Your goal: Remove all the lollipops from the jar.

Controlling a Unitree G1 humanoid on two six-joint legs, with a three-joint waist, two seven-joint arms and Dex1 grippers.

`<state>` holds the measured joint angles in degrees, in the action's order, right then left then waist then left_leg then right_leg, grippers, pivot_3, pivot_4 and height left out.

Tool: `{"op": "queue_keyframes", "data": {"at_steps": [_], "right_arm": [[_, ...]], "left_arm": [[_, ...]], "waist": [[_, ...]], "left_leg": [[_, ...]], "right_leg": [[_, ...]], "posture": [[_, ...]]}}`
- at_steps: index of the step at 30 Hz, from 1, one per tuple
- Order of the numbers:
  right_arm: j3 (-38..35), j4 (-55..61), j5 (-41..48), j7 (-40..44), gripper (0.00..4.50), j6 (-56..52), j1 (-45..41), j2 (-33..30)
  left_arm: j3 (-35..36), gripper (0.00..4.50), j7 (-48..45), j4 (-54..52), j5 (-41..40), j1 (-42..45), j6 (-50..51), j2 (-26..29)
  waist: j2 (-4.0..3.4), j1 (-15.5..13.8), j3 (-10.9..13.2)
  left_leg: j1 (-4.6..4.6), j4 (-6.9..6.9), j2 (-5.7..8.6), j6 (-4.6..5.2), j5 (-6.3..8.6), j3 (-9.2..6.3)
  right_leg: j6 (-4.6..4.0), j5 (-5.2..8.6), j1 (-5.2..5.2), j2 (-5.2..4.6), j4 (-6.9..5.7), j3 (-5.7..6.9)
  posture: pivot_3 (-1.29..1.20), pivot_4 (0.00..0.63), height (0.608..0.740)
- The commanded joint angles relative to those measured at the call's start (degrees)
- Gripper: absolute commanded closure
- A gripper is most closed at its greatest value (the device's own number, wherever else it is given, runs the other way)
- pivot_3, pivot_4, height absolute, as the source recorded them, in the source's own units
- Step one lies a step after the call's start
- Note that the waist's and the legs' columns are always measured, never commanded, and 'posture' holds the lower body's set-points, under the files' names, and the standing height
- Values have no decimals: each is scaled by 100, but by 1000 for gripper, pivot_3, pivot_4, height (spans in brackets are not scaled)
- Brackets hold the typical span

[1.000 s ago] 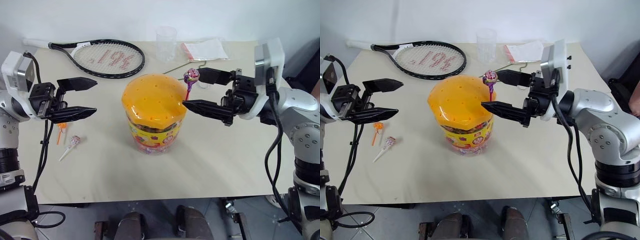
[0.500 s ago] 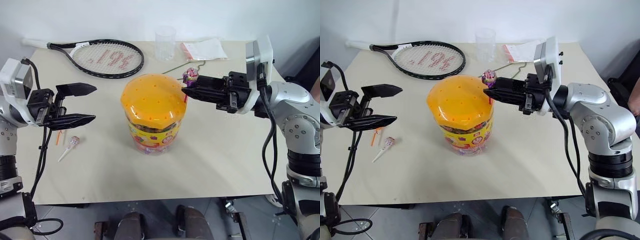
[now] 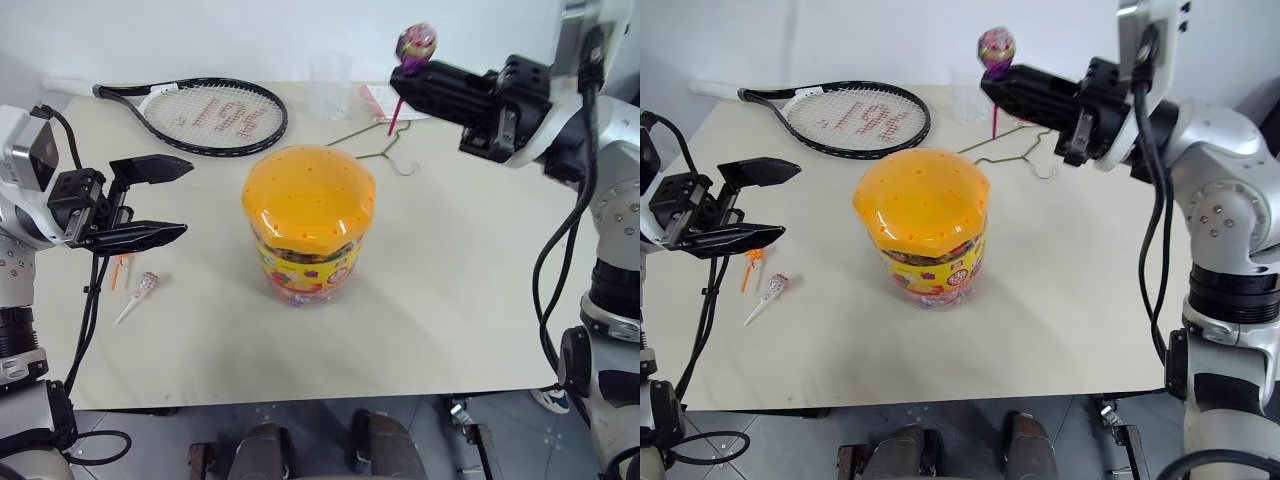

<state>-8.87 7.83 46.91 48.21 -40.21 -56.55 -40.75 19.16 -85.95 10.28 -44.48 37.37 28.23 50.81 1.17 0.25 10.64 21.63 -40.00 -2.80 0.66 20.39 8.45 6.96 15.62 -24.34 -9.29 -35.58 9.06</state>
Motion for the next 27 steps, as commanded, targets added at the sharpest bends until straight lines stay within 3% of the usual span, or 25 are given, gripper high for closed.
{"op": "queue_keyframes", "data": {"at_steps": [1,5,10,20,27], "right_arm": [[-340,-114,-290,-259,4479,-648,152,-949],[-295,-51,-729,-33,4479,-978,1342,-1970],[-6,-411,-1210,-86,4479,-1495,2360,-2496],[502,-1518,-2072,-431,4479,-1291,2582,-1788],[418,-1537,-2238,-303,2366,-1075,2713,-1589]], "left_arm": [[20,0,-270,155,197,44,-202,349],[-88,0,-392,416,471,-110,-489,583],[-219,0,-451,573,512,-37,-644,599],[-391,0,-348,665,588,-20,-848,556],[-392,0,-118,680,814,-96,-1012,577]], "waist": [[0,-15,0],[1,-14,-1],[-10,31,6],[-11,124,6],[-12,125,7]], "left_leg": [[6,-1,0,0,0,0],[27,1,0,0,0,-3],[36,-1,0,-1,0,3],[40,-3,-1,-2,-1,2],[42,-5,-1,-2,-1,0]], "right_leg": [[0,0,-6,0,-1,0],[0,0,-19,0,11,6],[1,-1,-38,0,-2,0],[0,0,-39,0,-2,3],[0,0,-39,0,-1,4]], "posture": [[0,150,740],[0,150,740],[0,150,740],[0,150,740],[0,150,740]]}}
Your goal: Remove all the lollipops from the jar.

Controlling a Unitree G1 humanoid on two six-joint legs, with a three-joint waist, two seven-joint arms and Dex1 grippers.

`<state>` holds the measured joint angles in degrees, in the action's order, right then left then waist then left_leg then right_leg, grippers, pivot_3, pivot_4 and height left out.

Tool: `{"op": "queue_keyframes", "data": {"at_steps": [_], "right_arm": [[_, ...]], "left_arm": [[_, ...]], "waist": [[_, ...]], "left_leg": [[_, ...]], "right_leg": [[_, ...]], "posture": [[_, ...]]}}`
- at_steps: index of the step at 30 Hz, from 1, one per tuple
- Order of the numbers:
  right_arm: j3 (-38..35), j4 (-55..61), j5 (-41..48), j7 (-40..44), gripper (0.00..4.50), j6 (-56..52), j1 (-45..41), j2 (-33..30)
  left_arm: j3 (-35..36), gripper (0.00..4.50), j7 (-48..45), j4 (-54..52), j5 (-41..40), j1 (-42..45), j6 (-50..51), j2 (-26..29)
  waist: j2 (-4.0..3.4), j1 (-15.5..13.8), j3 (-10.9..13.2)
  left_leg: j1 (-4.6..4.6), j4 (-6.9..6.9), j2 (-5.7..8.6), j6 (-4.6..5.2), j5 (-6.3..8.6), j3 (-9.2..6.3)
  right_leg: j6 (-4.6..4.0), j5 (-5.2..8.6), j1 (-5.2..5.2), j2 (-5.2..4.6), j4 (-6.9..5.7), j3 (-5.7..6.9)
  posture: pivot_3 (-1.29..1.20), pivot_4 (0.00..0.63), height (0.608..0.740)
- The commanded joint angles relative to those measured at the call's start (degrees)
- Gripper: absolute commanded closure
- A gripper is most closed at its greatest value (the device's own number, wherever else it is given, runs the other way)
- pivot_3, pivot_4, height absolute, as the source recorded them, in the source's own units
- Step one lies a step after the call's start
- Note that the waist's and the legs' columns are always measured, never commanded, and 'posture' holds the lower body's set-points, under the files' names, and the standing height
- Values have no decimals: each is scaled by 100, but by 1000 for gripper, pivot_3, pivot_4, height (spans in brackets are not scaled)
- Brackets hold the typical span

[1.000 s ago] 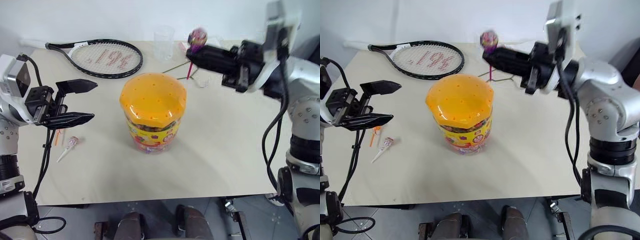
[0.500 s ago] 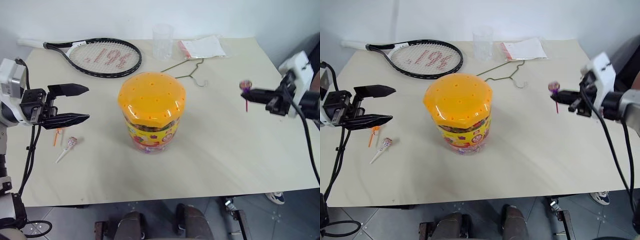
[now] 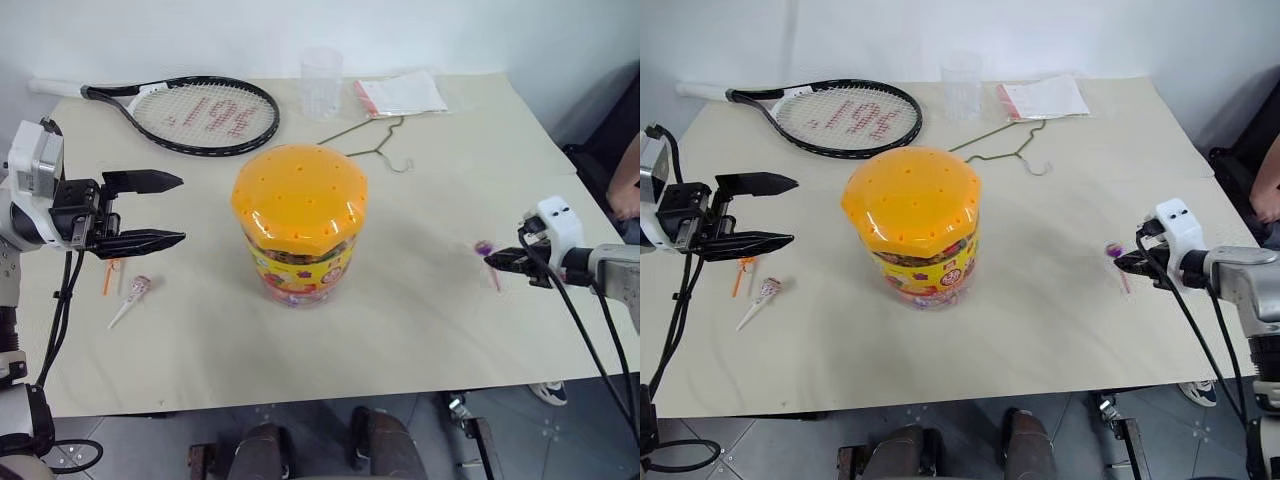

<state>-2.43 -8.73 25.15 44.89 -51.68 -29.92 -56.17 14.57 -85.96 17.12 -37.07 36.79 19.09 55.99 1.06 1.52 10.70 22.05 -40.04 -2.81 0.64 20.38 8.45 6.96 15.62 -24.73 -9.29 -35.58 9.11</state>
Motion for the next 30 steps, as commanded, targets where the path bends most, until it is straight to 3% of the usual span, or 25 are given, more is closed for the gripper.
{"op": "queue_keyframes", "data": {"at_steps": [1,7,11,16,25,30], "right_arm": [[-312,162,-37,29,2047,47,98,-72],[-1053,841,290,310,16,-113,560,-357],[-1604,1538,489,684,16,204,841,-615],[-1912,2314,1096,1181,16,481,560,-555],[-873,2436,865,2128,16,1747,750,-189],[-374,2269,669,2235,16,2252,784,318]], "left_arm": [[118,0,-82,-21,49,-60,-88,45],[216,0,195,-77,68,-144,-5,29],[119,0,633,177,302,10,113,5],[-27,0,1009,459,665,72,84,2],[52,0,991,793,1065,-343,-579,10],[759,0,1362,110,704,-1213,-214,5]], "waist": [[0,-6,0],[-1,-12,0],[-3,-22,2],[-3,3,2],[3,-4,-2],[3,17,-2]], "left_leg": [[0,-1,0,0,0,0],[1,-1,0,0,0,-2],[0,-2,0,0,0,-3],[-3,-1,0,0,0,-4],[-2,-4,1,0,0,-3],[-4,-2,0,0,0,-4]], "right_leg": [[0,0,1,0,0,0],[0,0,0,0,0,1],[0,0,3,0,-1,0],[0,0,1,1,-4,-1],[1,-1,5,0,0,1],[1,-1,4,1,-1,1]], "posture": [[0,150,740],[0,150,740],[0,150,740],[0,150,740],[0,150,740],[0,150,740]]}}
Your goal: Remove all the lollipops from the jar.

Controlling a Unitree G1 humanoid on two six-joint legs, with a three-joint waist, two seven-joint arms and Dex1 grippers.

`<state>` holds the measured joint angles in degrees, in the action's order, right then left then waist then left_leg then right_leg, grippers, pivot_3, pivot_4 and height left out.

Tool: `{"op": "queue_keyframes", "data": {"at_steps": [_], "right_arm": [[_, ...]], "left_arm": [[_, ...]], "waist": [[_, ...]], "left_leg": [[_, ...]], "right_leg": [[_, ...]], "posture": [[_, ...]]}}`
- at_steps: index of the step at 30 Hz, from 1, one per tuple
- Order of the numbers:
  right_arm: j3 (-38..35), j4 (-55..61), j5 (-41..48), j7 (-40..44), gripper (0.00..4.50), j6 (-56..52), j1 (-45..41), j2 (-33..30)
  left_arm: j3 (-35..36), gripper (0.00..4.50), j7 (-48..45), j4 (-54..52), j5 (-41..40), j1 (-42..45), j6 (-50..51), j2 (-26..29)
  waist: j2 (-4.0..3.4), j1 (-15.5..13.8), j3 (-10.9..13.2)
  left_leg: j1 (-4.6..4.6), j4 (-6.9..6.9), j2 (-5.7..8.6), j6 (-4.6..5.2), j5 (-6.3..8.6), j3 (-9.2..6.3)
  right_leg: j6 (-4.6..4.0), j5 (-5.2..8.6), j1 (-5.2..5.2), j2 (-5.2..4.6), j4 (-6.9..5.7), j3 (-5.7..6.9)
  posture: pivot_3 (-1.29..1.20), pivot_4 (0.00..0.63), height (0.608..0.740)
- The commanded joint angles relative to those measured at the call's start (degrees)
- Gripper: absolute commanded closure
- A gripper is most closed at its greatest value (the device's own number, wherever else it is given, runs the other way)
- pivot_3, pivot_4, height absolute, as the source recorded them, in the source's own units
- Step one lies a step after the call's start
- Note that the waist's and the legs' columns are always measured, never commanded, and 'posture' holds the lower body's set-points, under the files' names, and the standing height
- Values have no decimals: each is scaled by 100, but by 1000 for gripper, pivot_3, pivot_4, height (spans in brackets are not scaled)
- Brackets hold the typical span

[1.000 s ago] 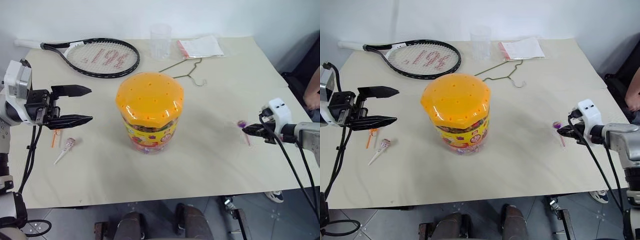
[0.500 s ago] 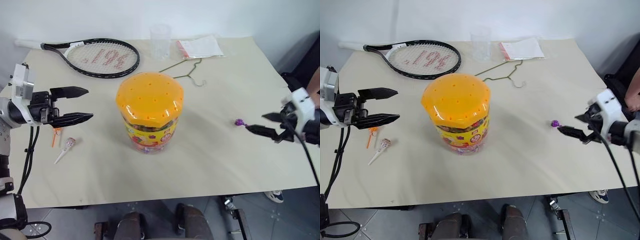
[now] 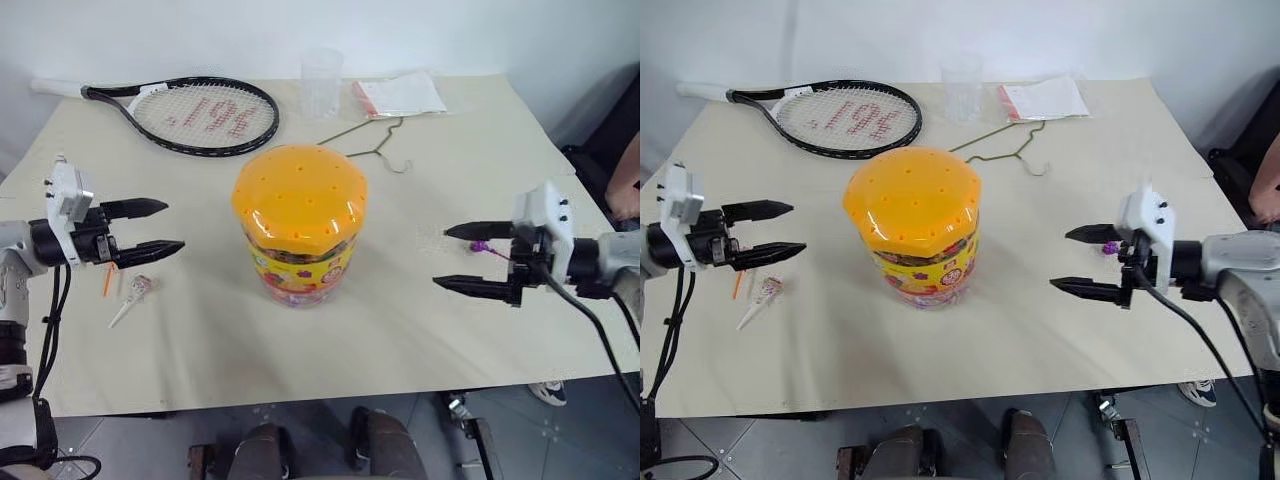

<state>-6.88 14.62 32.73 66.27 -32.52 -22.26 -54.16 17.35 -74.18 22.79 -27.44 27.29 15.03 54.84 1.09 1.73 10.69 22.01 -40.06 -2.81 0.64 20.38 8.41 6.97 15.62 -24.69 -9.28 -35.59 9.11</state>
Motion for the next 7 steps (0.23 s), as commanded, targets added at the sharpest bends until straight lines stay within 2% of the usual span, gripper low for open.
{"op": "queue_keyframes", "data": {"at_steps": [1,7], "right_arm": [[109,-149,-151,120,16,408,45,143],[12,-631,-321,-151,16,778,-39,477]], "left_arm": [[597,0,237,-604,-325,-411,248,102],[1241,0,790,-1518,-518,-1196,318,-154]], "waist": [[0,-9,0],[0,-50,0]], "left_leg": [[0,-1,0,0,0,-1],[0,-8,0,0,0,-5]], "right_leg": [[0,0,0,0,0,1],[0,0,6,-4,-4,3]], "posture": [[0,150,740],[0,150,740]]}}
